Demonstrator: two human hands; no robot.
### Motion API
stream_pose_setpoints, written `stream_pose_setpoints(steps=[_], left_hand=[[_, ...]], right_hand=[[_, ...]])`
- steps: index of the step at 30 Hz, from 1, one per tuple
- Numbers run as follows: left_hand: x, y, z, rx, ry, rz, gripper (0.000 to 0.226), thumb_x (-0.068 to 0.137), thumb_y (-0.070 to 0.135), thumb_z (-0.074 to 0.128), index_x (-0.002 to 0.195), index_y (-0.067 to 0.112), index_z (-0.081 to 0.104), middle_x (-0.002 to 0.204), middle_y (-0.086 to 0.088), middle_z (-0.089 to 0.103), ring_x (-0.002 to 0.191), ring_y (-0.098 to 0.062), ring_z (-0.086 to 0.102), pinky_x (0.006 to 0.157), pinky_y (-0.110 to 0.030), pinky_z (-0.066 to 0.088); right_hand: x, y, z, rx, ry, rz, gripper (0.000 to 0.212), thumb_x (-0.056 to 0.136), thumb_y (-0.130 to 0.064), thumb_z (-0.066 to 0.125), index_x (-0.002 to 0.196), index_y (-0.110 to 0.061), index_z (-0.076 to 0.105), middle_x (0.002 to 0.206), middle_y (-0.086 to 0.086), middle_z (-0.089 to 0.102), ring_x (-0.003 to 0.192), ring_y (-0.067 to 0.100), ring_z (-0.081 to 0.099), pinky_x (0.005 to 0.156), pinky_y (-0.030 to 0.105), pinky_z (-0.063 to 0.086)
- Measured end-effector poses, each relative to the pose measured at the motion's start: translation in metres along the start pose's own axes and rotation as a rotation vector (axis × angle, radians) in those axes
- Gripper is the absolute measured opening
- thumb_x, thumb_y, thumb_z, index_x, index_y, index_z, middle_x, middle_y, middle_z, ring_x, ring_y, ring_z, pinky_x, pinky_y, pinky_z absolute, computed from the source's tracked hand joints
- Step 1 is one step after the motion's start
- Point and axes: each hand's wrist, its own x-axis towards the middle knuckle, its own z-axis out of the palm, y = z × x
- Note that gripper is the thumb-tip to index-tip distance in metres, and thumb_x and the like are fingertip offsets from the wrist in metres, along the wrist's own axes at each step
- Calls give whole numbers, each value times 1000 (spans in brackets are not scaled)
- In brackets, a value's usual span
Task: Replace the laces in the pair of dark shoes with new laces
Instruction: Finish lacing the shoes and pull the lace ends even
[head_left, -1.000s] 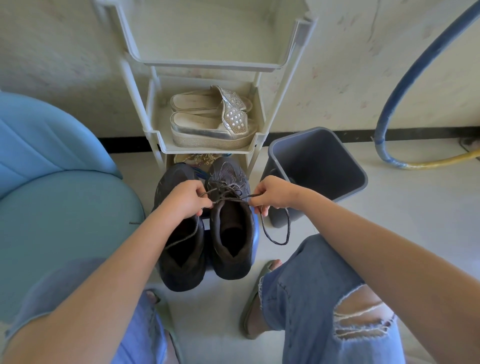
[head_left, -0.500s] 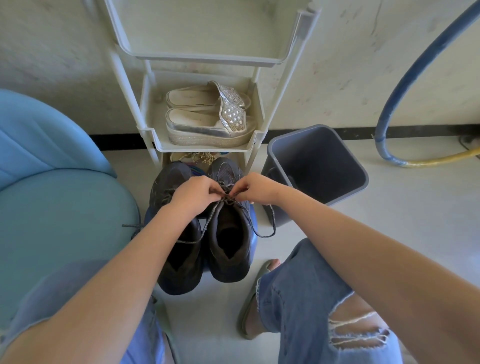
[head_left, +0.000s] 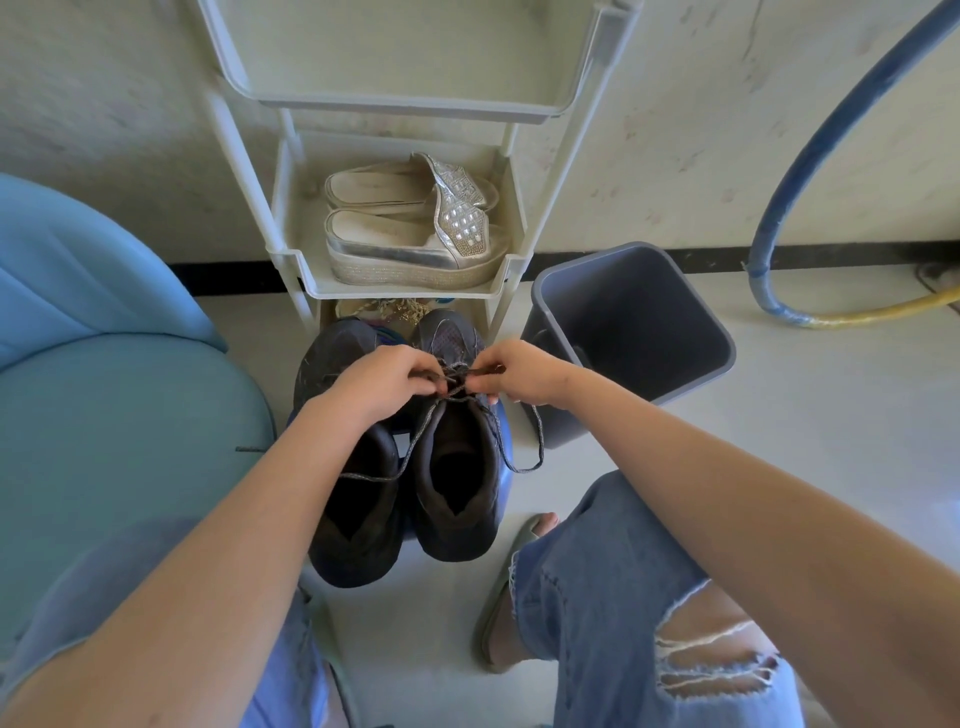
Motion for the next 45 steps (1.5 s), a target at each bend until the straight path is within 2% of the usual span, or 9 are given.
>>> stream_pose_setpoints(steps=[6, 12, 19, 24, 28, 34, 38, 41, 45], left_hand=[[4, 1, 3, 131, 8, 49, 15, 87, 23, 65, 97, 32, 70, 96, 10, 65, 93, -14, 59, 76, -30, 44], [7, 4, 15, 235, 127, 25, 19, 97, 24, 50, 111, 13, 58, 112, -4, 53, 95, -27, 59, 71, -34, 37], [-5, 3, 12, 142, 118, -77, 62, 64, -20, 63, 116, 12, 50, 112, -2, 66, 99, -18, 67, 69, -31, 52], [-11, 1, 11, 135, 79, -38, 50, 73, -18, 57, 100, 20, 40, 91, 6, 66, 93, -13, 69, 67, -29, 54], [-13, 6, 8, 193, 35, -41, 54, 74, -14, 64, 99, 24, 34, 113, 0, 68, 61, -5, 64, 53, -22, 45], [-12, 10, 12, 336, 7, -88, 58, 71, -9, 71, 114, 14, 39, 99, -10, 69, 75, -30, 67, 57, -35, 48], [-10, 9, 15, 315, -13, -112, 50, 76, -4, 70, 106, 16, 36, 101, -10, 69, 81, -31, 68, 62, -34, 47], [-10, 6, 15, 285, 67, -66, 28, 91, 5, 57, 112, 17, 43, 83, -7, 64, 57, -19, 59, 55, -29, 44], [-10, 8, 17, 156, 150, 41, 11, 97, 24, 50, 107, 20, 53, 106, 0, 67, 49, 0, 39, 56, -26, 36]], right_hand=[[-4, 0, -1, 23, -6, -29, 12, 94, -20, 60, 97, -9, 65, 77, 3, 60, 58, -2, 49, 52, 4, 35], [-5, -6, -3, -87, -23, 5, 16, 96, -21, 55, 90, -7, 62, 77, 2, 68, 68, 18, 51, 72, 31, 43], [-16, -9, -3, -162, -105, 44, 26, 104, -21, 37, 103, -1, 54, 78, -3, 63, 73, 12, 60, 89, 31, 40], [-18, -7, -5, -187, -105, 42, 26, 103, -26, 40, 103, -5, 55, 84, 3, 66, 75, 12, 58, 92, 33, 41], [-18, -5, -4, -128, -105, 58, 21, 98, -24, 46, 98, -6, 57, 83, 4, 69, 74, 9, 59, 83, 30, 42], [-15, -3, -5, -148, -10, 66, 20, 84, -8, 57, 66, -9, 48, 61, -7, 63, 45, -2, 49, 52, 15, 38], [-10, -7, -2, -157, 33, 91, 22, 86, -8, 55, 64, -9, 49, 64, 1, 64, 55, 4, 55, 60, 21, 42], [-10, -7, -1, -56, 64, 81, 15, 87, -7, 59, 77, -10, 49, 67, 2, 60, 62, 13, 60, 72, 28, 48], [-10, -6, 1, 24, 126, 66, 14, 88, -9, 64, 90, -8, 50, 69, 3, 61, 59, 13, 58, 70, 26, 49]])
